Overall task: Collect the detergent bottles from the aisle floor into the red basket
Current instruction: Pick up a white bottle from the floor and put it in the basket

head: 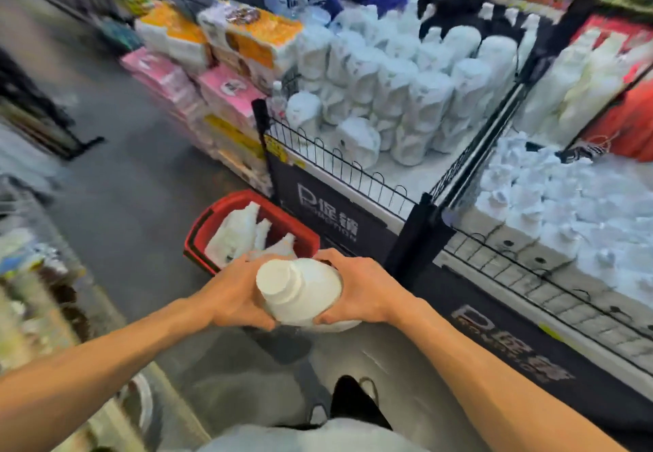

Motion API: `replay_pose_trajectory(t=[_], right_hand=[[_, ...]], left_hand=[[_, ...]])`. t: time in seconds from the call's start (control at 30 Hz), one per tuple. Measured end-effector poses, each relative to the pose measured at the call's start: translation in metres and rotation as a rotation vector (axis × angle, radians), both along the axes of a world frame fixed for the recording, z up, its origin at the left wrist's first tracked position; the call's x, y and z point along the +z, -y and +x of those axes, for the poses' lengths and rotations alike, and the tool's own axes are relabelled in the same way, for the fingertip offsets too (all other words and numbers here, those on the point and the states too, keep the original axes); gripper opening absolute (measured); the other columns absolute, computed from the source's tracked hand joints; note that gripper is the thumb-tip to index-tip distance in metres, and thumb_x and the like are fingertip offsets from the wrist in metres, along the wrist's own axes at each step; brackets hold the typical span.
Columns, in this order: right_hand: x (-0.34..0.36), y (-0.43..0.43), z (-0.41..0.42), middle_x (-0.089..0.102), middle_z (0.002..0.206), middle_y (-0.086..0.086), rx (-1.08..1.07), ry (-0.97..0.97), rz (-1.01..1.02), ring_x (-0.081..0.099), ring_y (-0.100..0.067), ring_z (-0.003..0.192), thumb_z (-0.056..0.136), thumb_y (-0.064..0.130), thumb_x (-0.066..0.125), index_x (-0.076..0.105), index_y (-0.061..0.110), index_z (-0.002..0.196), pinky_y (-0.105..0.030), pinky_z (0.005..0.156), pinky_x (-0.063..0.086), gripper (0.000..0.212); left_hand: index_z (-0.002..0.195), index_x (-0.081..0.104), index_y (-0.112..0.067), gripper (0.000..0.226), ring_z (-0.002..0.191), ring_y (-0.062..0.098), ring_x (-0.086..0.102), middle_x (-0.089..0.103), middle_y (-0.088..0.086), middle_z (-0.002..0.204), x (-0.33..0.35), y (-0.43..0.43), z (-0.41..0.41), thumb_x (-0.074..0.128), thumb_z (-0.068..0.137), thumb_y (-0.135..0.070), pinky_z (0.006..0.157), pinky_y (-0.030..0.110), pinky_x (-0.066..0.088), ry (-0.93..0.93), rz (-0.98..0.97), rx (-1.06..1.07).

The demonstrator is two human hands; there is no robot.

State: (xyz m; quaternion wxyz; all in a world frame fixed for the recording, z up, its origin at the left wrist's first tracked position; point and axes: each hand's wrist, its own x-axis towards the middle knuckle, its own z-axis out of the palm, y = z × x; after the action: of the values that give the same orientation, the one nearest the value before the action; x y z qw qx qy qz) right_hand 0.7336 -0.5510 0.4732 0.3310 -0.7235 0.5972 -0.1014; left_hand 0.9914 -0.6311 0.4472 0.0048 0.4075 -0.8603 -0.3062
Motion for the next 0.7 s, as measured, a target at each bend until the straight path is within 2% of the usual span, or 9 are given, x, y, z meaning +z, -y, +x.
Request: replay_pose_trajectory(t=[0.07, 0.2, 0.33, 0.4, 0.5, 0.57, 0.63, 0.7], right_hand=[[-0.01, 0.042, 0.017, 0.068, 0.124, 0.008, 0.053, -0.021, 0.018, 0.064, -0.021, 0.113, 0.06, 0.064, 0.083, 0.037, 0.041, 0.14, -0.042, 0.096, 0.052, 0.096], [-0.033, 0.115, 0.042, 0.067, 0.124, 0.008, 0.123, -0.002, 0.019, 0.063, -0.02, 0.113, 0.06, 0.066, 0.083, 0.038, 0.041, 0.139, -0.041, 0.096, 0.052, 0.094], [-0.054, 0.167, 0.065, 0.067, 0.125, 0.011, 0.114, 0.063, 0.057, 0.064, -0.018, 0.114, 0.062, 0.06, 0.087, 0.04, 0.04, 0.139, -0.041, 0.096, 0.053, 0.093], [-0.068, 0.195, 0.077, 0.066, 0.127, 0.012, 0.099, 0.078, 0.052, 0.063, -0.018, 0.116, 0.062, 0.059, 0.087, 0.039, 0.039, 0.14, -0.042, 0.097, 0.052, 0.093], [-0.093, 0.224, 0.095, 0.062, 0.132, 0.015, 0.065, 0.083, 0.112, 0.06, -0.014, 0.121, 0.063, 0.06, 0.084, 0.037, 0.044, 0.14, -0.04, 0.101, 0.051, 0.092], [-0.111, 0.239, 0.111, 0.061, 0.129, 0.016, -0.009, 0.099, 0.174, 0.058, -0.01, 0.119, 0.066, 0.057, 0.084, 0.042, 0.043, 0.138, -0.037, 0.102, 0.049, 0.085], [-0.128, 0.264, 0.13, 0.062, 0.128, 0.015, -0.076, 0.1, 0.219, 0.056, -0.008, 0.119, 0.071, 0.054, 0.085, 0.049, 0.039, 0.135, -0.032, 0.103, 0.046, 0.075], [-0.147, 0.288, 0.146, 0.062, 0.133, 0.011, -0.117, 0.079, 0.319, 0.056, -0.01, 0.123, 0.076, 0.05, 0.084, 0.053, 0.035, 0.137, -0.03, 0.105, 0.045, 0.07]], left_hand=[[0.109, 0.051, -0.057, 0.069, 0.087, 0.005, 0.063, 0.064, -0.023, 0.094, -0.004, 0.023, 0.015, 0.085, 0.05, -0.041, 0.072, 0.026, 0.052, 0.012, 0.025, 0.093], [0.11, 0.05, -0.056, 0.063, 0.098, 0.008, 0.062, 0.058, -0.029, 0.101, -0.017, 0.066, 0.037, 0.084, 0.06, -0.041, 0.075, 0.018, 0.051, 0.137, 0.042, 0.201], [0.128, 0.042, -0.054, 0.086, 0.099, 0.007, 0.065, 0.06, -0.027, 0.108, -0.037, 0.119, 0.062, 0.079, 0.051, -0.058, 0.076, 0.028, 0.057, 0.15, 0.056, 0.219], [0.129, 0.042, -0.052, 0.088, 0.099, 0.005, 0.065, 0.059, -0.029, 0.105, -0.047, 0.149, 0.071, 0.077, 0.049, -0.061, 0.073, 0.023, 0.054, 0.145, 0.077, 0.23], [0.131, 0.04, -0.05, 0.088, 0.103, 0.005, 0.063, 0.05, -0.034, 0.103, -0.068, 0.184, 0.088, 0.076, 0.051, -0.053, 0.07, 0.015, 0.046, 0.216, 0.124, 0.179], [0.131, 0.041, -0.047, 0.084, 0.103, 0.007, 0.063, 0.043, -0.039, 0.096, -0.096, 0.212, 0.102, 0.075, 0.054, -0.05, 0.068, 0.013, 0.042, 0.198, 0.151, 0.144], [0.131, 0.042, -0.044, 0.082, 0.099, 0.008, 0.06, 0.04, -0.039, 0.094, -0.127, 0.247, 0.116, 0.073, 0.055, -0.05, 0.071, 0.016, 0.042, 0.212, 0.215, 0.109], [0.13, 0.043, -0.042, 0.082, 0.1, 0.01, 0.057, 0.047, -0.032, 0.105, -0.165, 0.281, 0.125, 0.072, 0.054, -0.052, 0.079, 0.022, 0.044, 0.235, 0.25, 0.01]])
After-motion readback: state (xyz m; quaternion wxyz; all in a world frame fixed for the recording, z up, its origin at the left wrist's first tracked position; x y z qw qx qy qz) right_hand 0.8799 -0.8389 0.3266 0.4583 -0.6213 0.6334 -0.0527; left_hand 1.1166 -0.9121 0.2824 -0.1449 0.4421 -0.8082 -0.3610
